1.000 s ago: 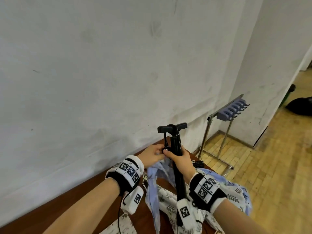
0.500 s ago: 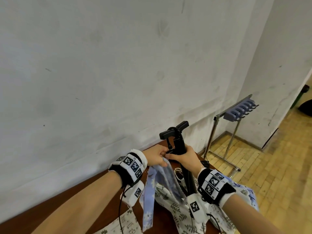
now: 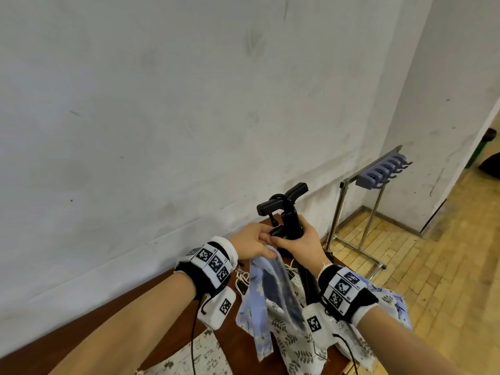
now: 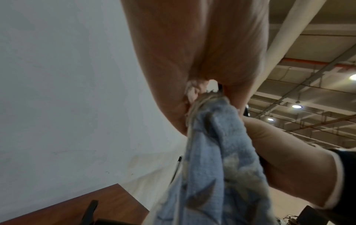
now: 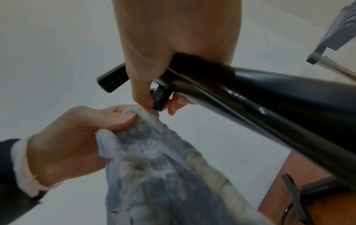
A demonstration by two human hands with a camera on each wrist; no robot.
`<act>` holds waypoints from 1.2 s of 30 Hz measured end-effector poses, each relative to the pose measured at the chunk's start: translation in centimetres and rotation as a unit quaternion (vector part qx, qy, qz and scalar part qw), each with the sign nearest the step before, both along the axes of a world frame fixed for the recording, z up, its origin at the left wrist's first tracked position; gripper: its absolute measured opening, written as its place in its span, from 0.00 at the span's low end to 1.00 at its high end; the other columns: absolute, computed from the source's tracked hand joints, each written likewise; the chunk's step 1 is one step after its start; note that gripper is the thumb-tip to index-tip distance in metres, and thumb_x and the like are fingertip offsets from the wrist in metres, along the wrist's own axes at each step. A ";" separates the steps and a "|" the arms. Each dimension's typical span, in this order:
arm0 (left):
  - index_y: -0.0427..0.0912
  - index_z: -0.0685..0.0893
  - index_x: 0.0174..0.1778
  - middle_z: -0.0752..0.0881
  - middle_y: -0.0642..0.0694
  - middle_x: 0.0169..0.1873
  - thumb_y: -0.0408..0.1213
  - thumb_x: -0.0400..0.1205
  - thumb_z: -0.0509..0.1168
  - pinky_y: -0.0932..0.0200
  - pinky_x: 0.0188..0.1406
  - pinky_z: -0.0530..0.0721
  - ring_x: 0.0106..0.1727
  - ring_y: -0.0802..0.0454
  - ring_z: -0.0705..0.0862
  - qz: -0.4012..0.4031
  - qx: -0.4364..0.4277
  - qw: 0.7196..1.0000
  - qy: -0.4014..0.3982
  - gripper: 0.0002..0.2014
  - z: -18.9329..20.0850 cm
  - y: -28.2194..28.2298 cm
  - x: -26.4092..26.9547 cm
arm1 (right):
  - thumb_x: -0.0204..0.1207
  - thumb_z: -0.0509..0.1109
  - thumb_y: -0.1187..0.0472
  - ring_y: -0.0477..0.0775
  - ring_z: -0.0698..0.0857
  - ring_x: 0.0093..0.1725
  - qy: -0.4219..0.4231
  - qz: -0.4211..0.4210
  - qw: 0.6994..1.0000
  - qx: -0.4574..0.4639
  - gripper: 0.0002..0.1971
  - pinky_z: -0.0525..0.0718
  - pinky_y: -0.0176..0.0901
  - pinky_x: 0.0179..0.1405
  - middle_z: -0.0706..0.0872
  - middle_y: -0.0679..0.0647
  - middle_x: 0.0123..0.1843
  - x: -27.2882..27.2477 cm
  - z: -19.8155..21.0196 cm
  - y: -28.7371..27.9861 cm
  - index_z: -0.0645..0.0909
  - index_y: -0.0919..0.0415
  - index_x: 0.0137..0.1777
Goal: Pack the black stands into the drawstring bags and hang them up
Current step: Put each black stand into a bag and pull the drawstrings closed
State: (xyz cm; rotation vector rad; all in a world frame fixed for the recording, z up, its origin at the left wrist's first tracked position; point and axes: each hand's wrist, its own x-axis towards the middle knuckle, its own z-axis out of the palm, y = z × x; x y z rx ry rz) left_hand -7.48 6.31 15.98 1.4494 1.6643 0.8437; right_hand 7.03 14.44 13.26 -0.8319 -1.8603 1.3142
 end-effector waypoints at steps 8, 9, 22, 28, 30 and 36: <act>0.34 0.78 0.61 0.85 0.55 0.34 0.29 0.72 0.74 0.68 0.44 0.80 0.37 0.61 0.83 0.038 0.012 0.998 0.052 0.22 -0.3 1.1 0.6 | 0.61 0.84 0.64 0.45 0.89 0.51 0.011 0.005 1.000 0.005 0.29 0.86 0.48 0.60 0.91 0.49 0.51 0.6 -0.1 0.7 0.80 0.53 0.62; 0.34 0.80 0.56 0.83 0.55 0.32 0.29 0.72 0.74 0.69 0.41 0.78 0.34 0.62 0.81 0.034 0.011 0.997 0.062 0.18 -0.3 1.3 0.6 | 0.61 0.84 0.64 0.43 0.89 0.51 0.008 0.011 1.000 0.003 0.27 0.86 0.47 0.60 0.91 0.49 0.50 0.7 -0.1 0.8 0.81 0.53 0.61; 0.50 0.80 0.28 0.82 0.52 0.32 0.21 0.72 0.59 0.63 0.47 0.79 0.41 0.48 0.83 0.100 0.031 0.981 0.163 0.17 0.1 2.6 -0.8 | 0.65 0.82 0.65 0.47 0.81 0.25 -0.015 0.011 0.998 -0.059 0.09 0.80 0.36 0.27 0.85 0.53 0.29 1.9 -0.2 3.4 0.85 0.61 0.41; 0.38 0.87 0.46 0.86 0.41 0.49 0.23 0.79 0.58 0.62 0.50 0.80 0.46 0.43 0.83 0.075 -0.071 0.951 0.292 0.13 -1.1 3.0 -1.5 | 0.68 0.79 0.69 0.54 0.77 0.23 0.016 0.084 0.983 -0.164 0.11 0.77 0.41 0.25 0.80 0.61 0.27 3.3 0.2 3.6 0.85 0.73 0.48; 0.41 0.84 0.49 0.84 0.38 0.49 0.25 0.79 0.60 0.61 0.44 0.76 0.46 0.41 0.82 0.056 -0.081 0.932 0.349 0.10 -1.0 2.9 -1.4 | 0.69 0.78 0.70 0.55 0.78 0.24 0.001 0.137 0.966 -0.221 0.11 0.78 0.40 0.24 0.81 0.63 0.29 3.8 0.1 3.3 0.84 0.74 0.49; 0.46 0.75 0.74 0.75 0.47 0.68 0.19 0.71 0.64 0.55 0.66 0.76 0.69 0.46 0.76 -0.014 0.021 0.936 0.350 0.34 -0.9 3.0 -2.2 | 0.70 0.78 0.68 0.54 0.79 0.26 -0.069 0.235 0.935 -0.257 0.10 0.77 0.40 0.27 0.81 0.60 0.29 4.0 -1.3 1.9 0.84 0.67 0.49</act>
